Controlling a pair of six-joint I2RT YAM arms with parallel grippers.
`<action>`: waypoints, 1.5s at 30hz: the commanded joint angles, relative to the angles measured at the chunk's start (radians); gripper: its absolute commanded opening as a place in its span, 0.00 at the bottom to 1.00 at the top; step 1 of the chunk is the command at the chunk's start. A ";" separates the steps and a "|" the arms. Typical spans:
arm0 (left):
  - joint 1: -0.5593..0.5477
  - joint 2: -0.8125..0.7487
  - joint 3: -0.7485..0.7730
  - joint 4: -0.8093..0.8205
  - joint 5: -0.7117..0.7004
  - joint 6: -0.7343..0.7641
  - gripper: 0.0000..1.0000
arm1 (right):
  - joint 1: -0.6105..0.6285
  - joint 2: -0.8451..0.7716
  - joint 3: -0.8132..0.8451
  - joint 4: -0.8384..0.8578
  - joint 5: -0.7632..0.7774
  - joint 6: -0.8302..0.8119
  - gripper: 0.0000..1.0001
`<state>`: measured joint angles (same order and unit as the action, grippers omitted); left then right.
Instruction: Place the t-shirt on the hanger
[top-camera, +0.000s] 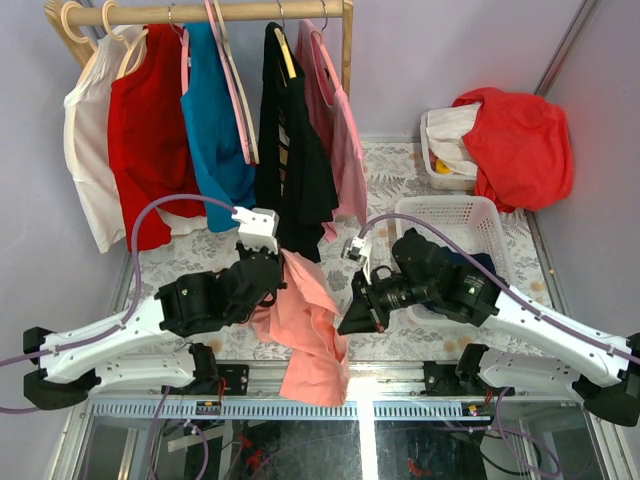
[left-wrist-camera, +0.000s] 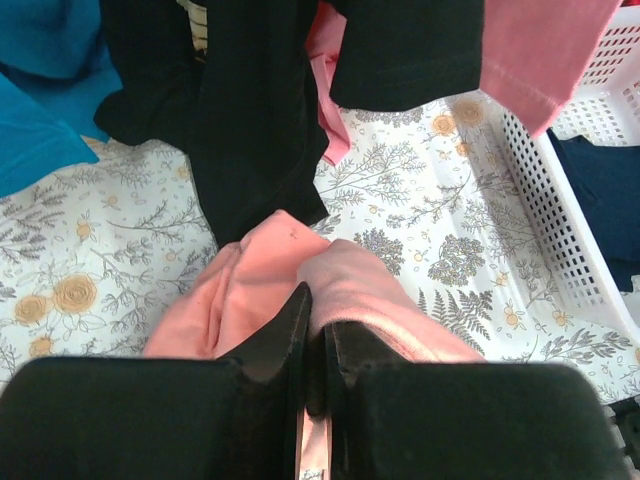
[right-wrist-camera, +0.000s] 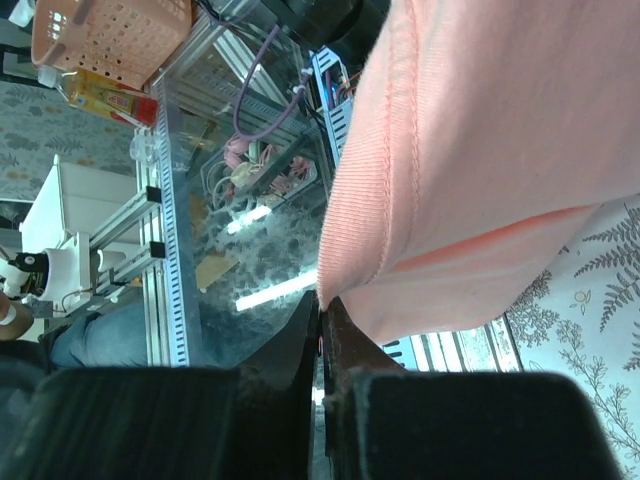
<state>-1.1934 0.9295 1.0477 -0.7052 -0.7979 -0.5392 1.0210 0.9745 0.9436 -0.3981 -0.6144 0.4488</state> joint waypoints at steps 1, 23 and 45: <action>0.020 -0.049 -0.033 0.003 -0.046 -0.098 0.05 | 0.006 0.018 0.075 0.030 -0.042 0.013 0.00; 0.047 -0.198 0.047 -0.056 -0.292 -0.154 0.05 | 0.005 0.481 0.829 -0.415 0.013 -0.221 0.00; 0.047 0.027 0.611 -0.162 -0.122 0.152 0.00 | 0.006 0.317 0.834 -0.454 0.601 -0.260 0.52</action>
<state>-1.1519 0.9989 1.6463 -0.8310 -0.8742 -0.4133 1.0248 1.2629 1.5768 -0.8482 -0.0856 0.2283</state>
